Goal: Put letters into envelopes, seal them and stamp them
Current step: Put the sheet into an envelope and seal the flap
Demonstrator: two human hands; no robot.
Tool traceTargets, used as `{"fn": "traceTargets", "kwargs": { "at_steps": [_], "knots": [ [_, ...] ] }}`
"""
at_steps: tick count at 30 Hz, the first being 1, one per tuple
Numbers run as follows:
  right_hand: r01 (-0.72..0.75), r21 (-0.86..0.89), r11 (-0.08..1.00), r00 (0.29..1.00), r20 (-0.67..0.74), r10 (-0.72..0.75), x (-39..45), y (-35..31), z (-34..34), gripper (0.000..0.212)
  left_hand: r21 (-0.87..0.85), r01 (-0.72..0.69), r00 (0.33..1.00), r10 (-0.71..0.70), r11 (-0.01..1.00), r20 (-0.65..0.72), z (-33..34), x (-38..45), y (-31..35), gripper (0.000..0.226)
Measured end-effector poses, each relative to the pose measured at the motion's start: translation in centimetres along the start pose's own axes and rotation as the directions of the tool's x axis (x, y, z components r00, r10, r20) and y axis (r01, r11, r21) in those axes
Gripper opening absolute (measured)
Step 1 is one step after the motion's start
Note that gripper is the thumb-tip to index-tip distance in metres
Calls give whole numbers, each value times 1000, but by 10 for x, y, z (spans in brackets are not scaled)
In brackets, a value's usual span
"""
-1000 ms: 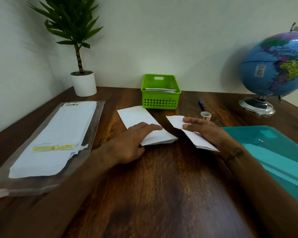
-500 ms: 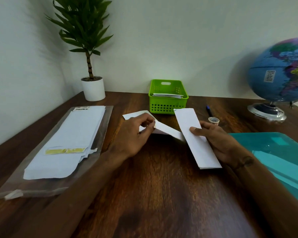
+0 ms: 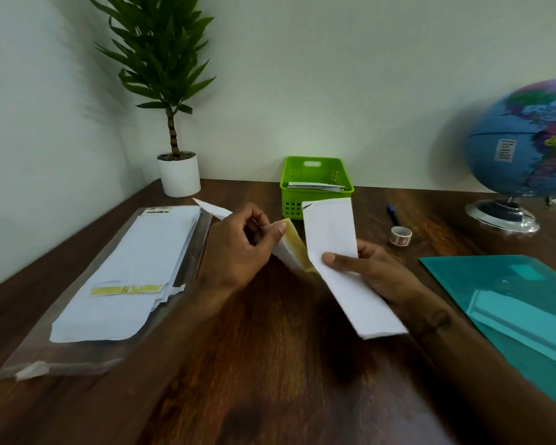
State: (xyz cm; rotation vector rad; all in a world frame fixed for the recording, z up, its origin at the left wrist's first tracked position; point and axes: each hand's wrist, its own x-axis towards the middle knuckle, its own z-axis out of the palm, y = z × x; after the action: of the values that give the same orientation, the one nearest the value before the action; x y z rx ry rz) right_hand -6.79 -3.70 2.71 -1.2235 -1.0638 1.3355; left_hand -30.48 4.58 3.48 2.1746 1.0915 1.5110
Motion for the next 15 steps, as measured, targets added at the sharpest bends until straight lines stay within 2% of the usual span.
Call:
{"fn": "traceTargets", "kwargs": {
  "at_steps": [4, 7, 10, 12, 15],
  "knots": [
    [11, -53, 999, 993, -113, -17, 3, -3, -9, 38, 194, -121, 992, 126, 973, -11, -10, 6, -2, 32],
    [4, -132, 991, 993, -112, -19, 5, 1, -8, 55, 331, -201, 979, 196, 922, 48, -22, 17, 5, 33],
    [39, -191, 981, 992, -113, -61, 11, 5, -9, 75, 411, -330, 927, 208, 850, 313, -26, 37, 21, 31],
    [57, -229, 972, 987, -133, -90, 13, 6, -11, 79, 400, -398, 846, 161, 826, 509, -16, 49, 33, 31],
    [29, -302, 953, 982, -170, -84, 12, 3, -16, 79, 321, -432, 716, 104, 843, 691, 13, 55, 40, 34]
  ]
}}
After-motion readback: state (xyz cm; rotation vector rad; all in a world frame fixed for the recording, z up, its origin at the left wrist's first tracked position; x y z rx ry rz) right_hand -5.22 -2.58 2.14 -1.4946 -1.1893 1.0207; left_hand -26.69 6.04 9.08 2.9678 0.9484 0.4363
